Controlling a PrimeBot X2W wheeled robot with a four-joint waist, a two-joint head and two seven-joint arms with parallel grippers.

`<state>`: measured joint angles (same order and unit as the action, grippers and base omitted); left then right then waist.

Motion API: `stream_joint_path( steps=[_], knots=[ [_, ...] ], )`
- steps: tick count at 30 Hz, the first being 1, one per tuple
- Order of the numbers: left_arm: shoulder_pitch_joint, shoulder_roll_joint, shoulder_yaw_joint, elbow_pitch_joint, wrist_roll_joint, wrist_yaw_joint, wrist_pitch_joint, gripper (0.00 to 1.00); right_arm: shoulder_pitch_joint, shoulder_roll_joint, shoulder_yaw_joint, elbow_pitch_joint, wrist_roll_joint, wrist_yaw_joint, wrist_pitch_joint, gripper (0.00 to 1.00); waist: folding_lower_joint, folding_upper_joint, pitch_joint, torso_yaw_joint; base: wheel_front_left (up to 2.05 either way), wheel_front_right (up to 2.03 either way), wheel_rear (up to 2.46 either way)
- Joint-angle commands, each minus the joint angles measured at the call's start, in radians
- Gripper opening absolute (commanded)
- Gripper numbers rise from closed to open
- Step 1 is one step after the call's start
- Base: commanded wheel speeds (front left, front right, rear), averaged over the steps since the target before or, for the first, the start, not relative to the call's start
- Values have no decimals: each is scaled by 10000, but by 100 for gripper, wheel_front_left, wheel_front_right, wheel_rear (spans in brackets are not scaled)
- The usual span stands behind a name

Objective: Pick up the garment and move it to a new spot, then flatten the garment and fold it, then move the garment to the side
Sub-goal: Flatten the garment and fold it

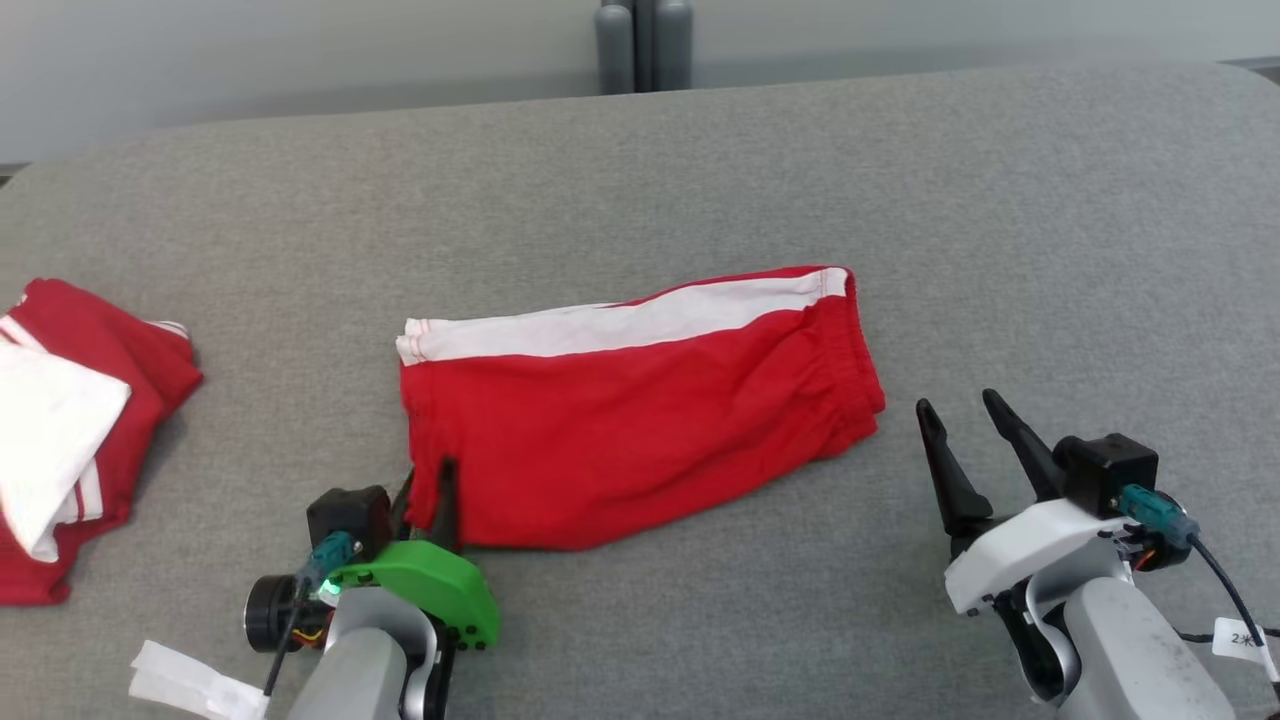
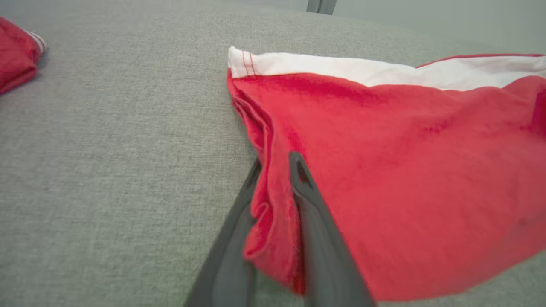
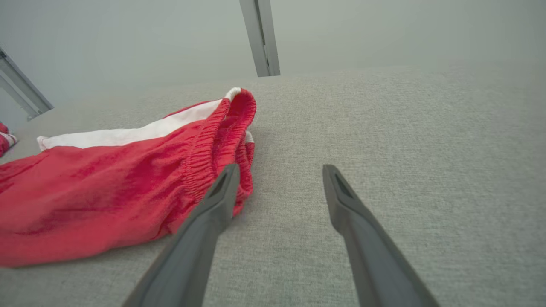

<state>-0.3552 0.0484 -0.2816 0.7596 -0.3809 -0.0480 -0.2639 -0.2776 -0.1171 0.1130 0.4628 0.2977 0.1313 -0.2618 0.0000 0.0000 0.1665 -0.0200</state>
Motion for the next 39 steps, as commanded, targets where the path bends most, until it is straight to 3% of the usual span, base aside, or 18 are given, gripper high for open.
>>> stream_joint_path(
  steps=[1, 7, 15, 21, 22, 23, 26, 27, 32, 39],
  knots=[
    [185, 51, -42, -308, 6, 144, -2, 100, -124, -46, 79, -55, -66, -11, -46, 100, 0, 0, -126, 345, 0, 0, 0],
    [645, 46, -325, -1599, 143, 444, -2, 100, -819, 24, 338, 16, -228, -11, -46, 100, 0, 0, 179, 846, 0, 0, 0],
    [760, 45, -629, -1899, 180, 460, -3, 100, -1477, 206, -136, 1777, -1220, -11, -46, 100, 0, 0, 451, 1397, 0, 0, 0],
    [770, 43, -727, -1901, 154, 447, -3, 100, -1204, 431, -637, 2760, -1009, -11, -37, 100, 0, 0, 586, 1511, 0, 0, 0],
    [778, 43, -730, -1902, 165, 451, -3, 100, -1144, 475, -636, 2866, -873, -13, -22, 97, 0, 0, 602, 1502, 0, 0, 0],
    [782, 43, -746, -1889, 179, 441, -3, 100, -1069, 520, -595, 2980, -698, -13, -16, 76, 0, 0, 617, 1489, 0, 0, 0],
    [754, 42, -775, -1889, 213, 406, -3, 100, -969, 578, -366, 3207, -173, -11, 26, 32, 0, 0, 646, 1447, 0, 0, 0],
    [725, 42, -778, -1902, 234, 403, -5, 100, -947, 588, -262, 3227, 33, -11, 35, 3, 0, 0, 649, 1430, 0, 0, 0],
    [728, 44, -765, -1934, 314, 420, -3, 100, -919, 592, -116, 3102, 815, -13, 35, 0, 0, 0, 613, 1346, 0, 0, 0],
    [896, 44, -588, -1935, 459, 387, -3, 100, -965, -86, -1200, 2599, 1239, -23, -26, 0, 0, 0, 444, 1105, 0, 0, 0]
  ],
)
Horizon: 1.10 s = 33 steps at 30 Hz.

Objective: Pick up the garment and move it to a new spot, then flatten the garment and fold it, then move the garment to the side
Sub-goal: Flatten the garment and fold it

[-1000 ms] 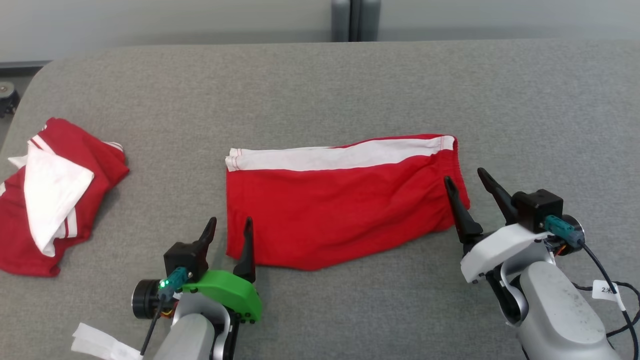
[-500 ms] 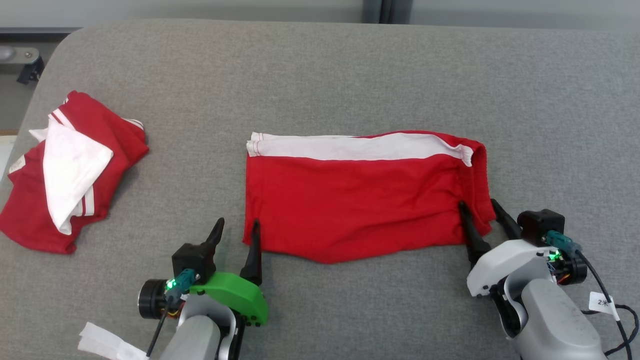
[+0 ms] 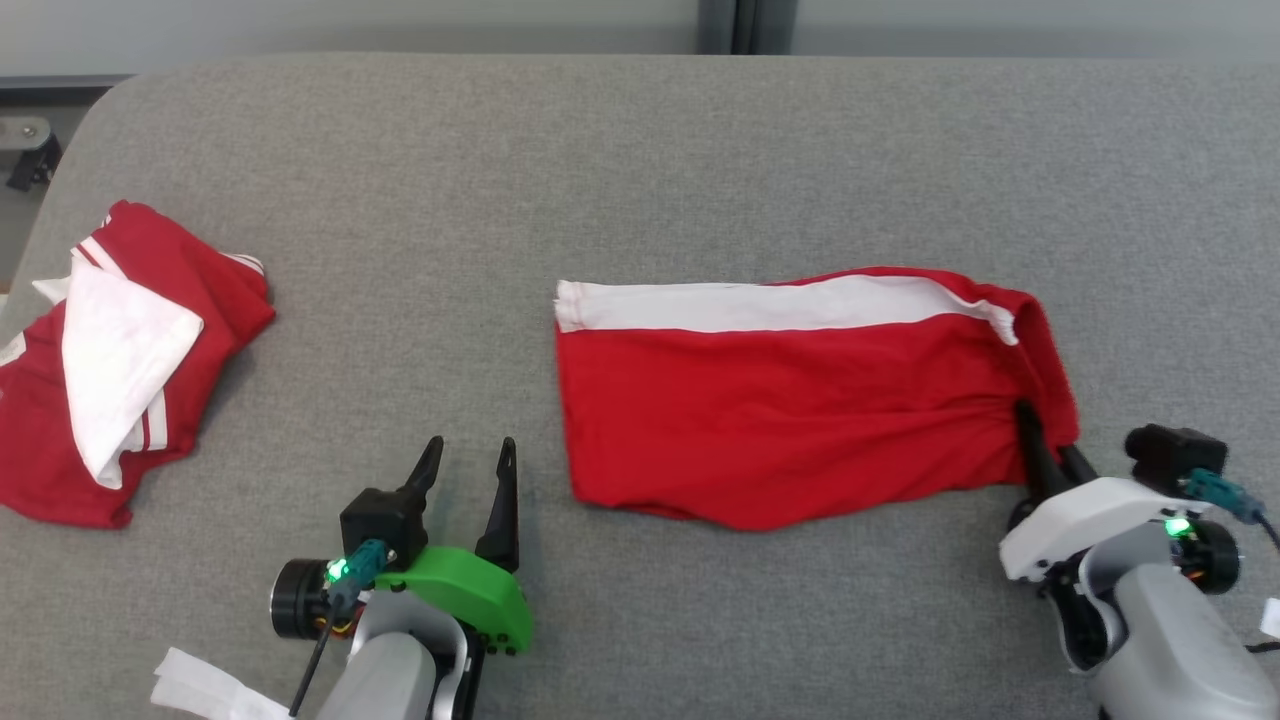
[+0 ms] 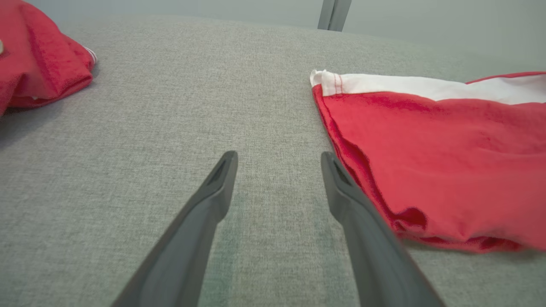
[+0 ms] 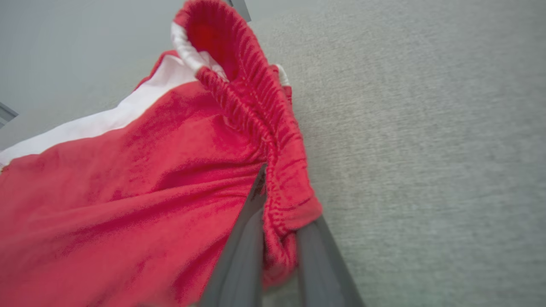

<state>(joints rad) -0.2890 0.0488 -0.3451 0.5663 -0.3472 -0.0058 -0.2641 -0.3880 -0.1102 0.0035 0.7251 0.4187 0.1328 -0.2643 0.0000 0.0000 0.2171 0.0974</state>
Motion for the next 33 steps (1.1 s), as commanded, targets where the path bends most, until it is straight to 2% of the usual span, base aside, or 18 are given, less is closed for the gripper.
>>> stream_joint_path(
  steps=[1, 7, 12, 15, 23, 28, 30, 31, 33],
  knots=[
    [247, 38, 46, 4, 133, -41, -1, 100, 109, -277, -311, -82, -26, -36, -3, 0, 0, 0, -90, -106, 0, 0, 0],
    [379, 40, -62, 36, 68, -91, -3, 100, 31, -887, -1543, -345, -660, -30, -3, 0, 0, 0, -314, -321, 0, 0, 0],
    [496, 40, -228, 72, -30, -39, -3, 100, -4, -732, -1299, -518, -1115, -28, -3, 0, 0, 0, -568, -455, 0, 0, 0],
    [609, 41, -293, 116, -94, -1, -1, 100, -41, -385, -584, -795, -1078, -28, 20, 0, 0, 0, -727, -497, 0, 0, 0],
    [713, 41, -538, 150, -245, 44, -3, 100, -94, 269, 2279, -2128, -133, -27, 924, 0, 0, 0, -950, -181, 0, 0, 0],
    [739, 41, -621, 165, -282, 70, -1, 100, -390, 470, 3267, -2063, -142, -27, 1127, 0, 0, 0, -888, 225, 0, 0, 0],
    [762, 41, -628, 187, -286, 99, -1, 100, -537, 513, 3644, -1809, -296, -27, 1114, 46, 0, 0, -864, 372, 0, 0, 0],
    [783, 41, -628, 203, -283, 111, -1, 100, -618, 539, 3853, -1718, -305, -27, 993, 100, 0, 0, -853, 441, 0, 0, 0],
    [822, 41, -592, 220, -248, 122, -1, 100, -631, 558, 4177, -1513, -127, -27, 871, 100, 0, 0, -857, 513, 0, 0, 0]
  ],
)
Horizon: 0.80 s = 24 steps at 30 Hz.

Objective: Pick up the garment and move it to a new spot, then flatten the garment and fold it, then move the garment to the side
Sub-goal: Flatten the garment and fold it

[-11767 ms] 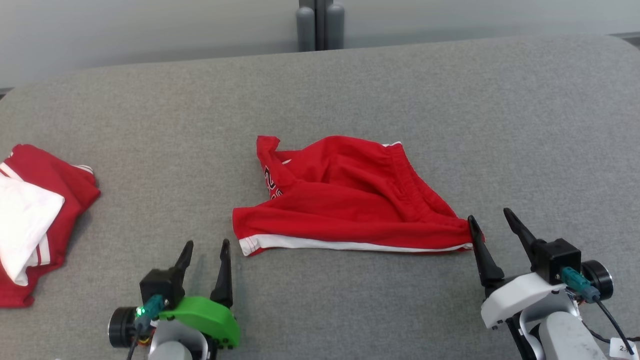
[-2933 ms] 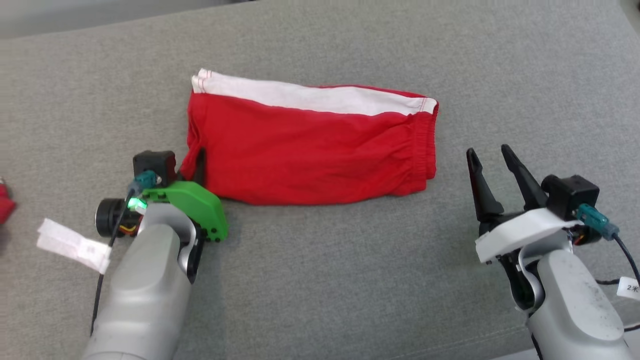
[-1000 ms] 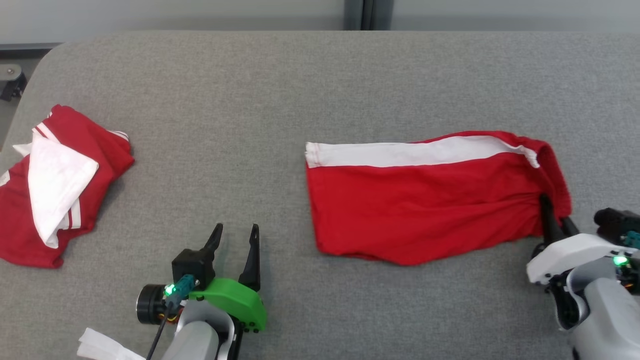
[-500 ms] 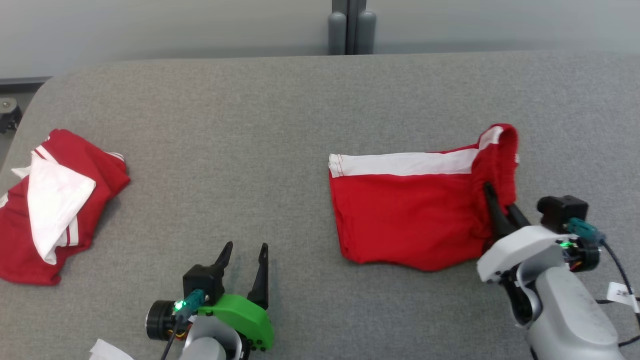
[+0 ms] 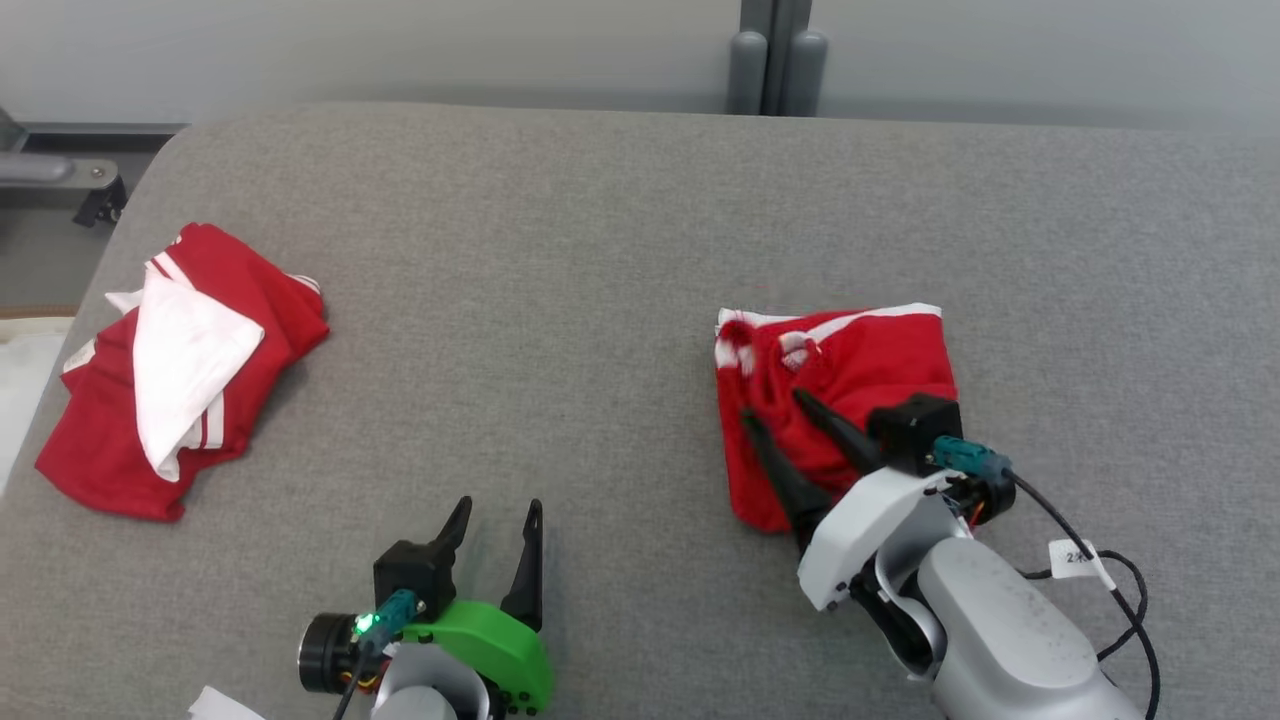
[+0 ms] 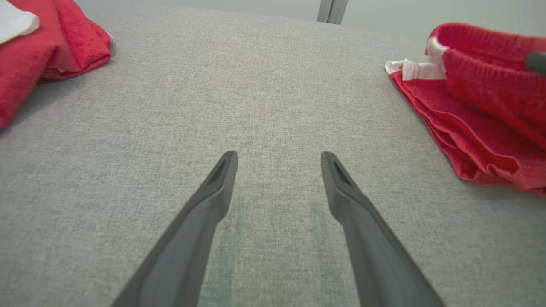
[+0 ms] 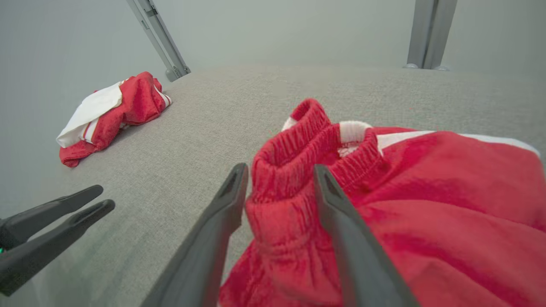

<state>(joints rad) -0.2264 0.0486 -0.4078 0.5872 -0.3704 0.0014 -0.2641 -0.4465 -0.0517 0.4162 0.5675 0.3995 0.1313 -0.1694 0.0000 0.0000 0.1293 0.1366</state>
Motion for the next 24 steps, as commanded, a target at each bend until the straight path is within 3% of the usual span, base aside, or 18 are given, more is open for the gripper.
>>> stream_joint_path(
  steps=[1, 7, 11, 16, 24],
  knots=[
    [208, 43, 53, 17, 5, 59, -1, 100, -68, -26, 178, 127, 104, -11, -155, 100, 0, 0, 13, 137, 0, 0, 0],
    [437, 41, 321, -176, 361, 120, -3, 100, -6, -32, 97, 500, -154, -13, -805, 100, 0, 0, -150, -53, 0, 0, 0],
    [595, 41, 625, -574, 802, 81, -1, 100, 320, -162, -943, 428, -940, -11, -950, 100, 0, 0, -296, -323, 0, 0, 0],
    [926, 43, 1045, -1149, 1481, 11, -1, 100, 1221, -158, -2531, -567, -2040, -11, -962, 100, 0, 0, -531, -615, 0, 0, 0],
    [1708, 41, 1496, -1817, 2166, -57, -3, 100, 2662, -55, -3725, -1213, -2681, -13, -967, 100, 0, 0, -1027, -867, 0, 0, 0]
  ],
)
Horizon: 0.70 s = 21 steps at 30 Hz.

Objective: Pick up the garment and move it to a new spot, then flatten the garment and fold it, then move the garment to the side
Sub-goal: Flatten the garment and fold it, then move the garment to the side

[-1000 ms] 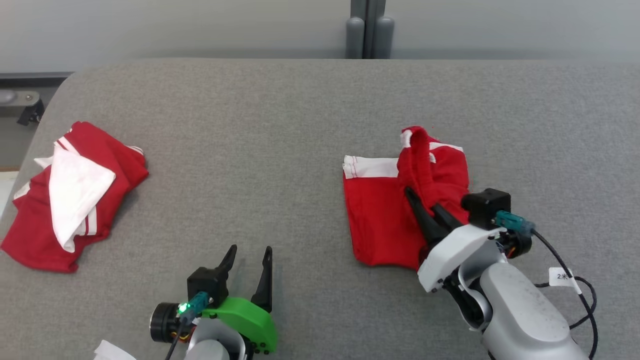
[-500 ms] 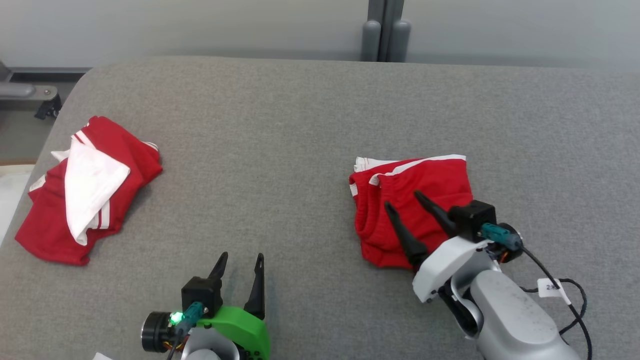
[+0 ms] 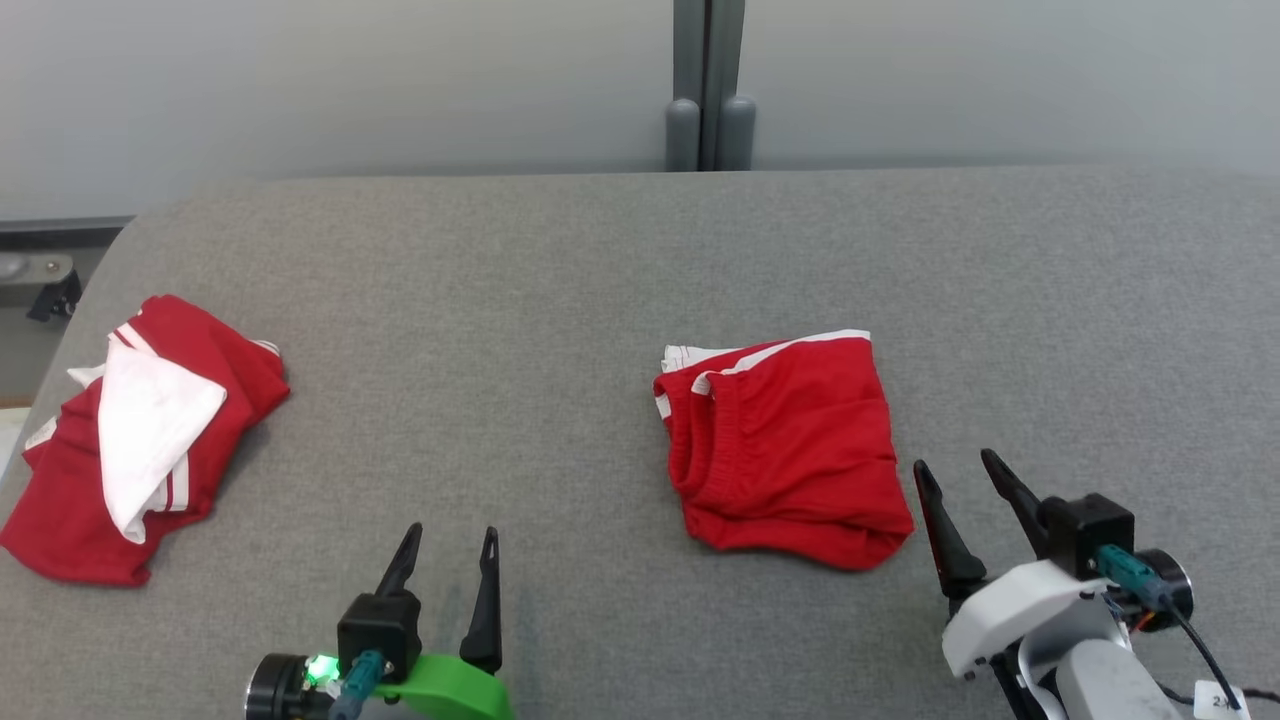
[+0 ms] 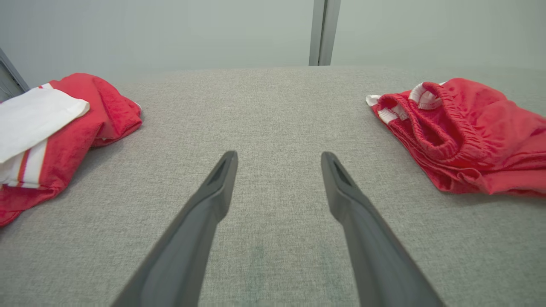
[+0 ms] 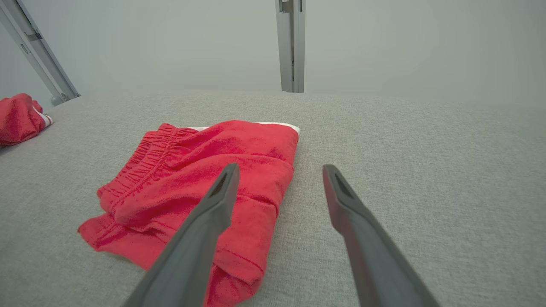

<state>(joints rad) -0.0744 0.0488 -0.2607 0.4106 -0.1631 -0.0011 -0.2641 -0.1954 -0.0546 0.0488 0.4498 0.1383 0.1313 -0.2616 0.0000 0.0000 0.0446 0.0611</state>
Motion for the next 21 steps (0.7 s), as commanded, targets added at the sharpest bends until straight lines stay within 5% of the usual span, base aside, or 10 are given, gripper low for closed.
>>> stream_joint_path(
  steps=[1, 21],
  knots=[
    [324, 39, 70, -148, 142, -49, -3, 100, 340, -10, -138, -47, -97, -13, -45, 100, 0, 0, -256, -127, 0, 0, 0],
    [787, 39, -158, -829, 97, -68, -1, 100, 765, 22, -401, 131, 233, -11, -48, 100, 0, 0, -110, -24, 0, 0, 0]
  ],
)
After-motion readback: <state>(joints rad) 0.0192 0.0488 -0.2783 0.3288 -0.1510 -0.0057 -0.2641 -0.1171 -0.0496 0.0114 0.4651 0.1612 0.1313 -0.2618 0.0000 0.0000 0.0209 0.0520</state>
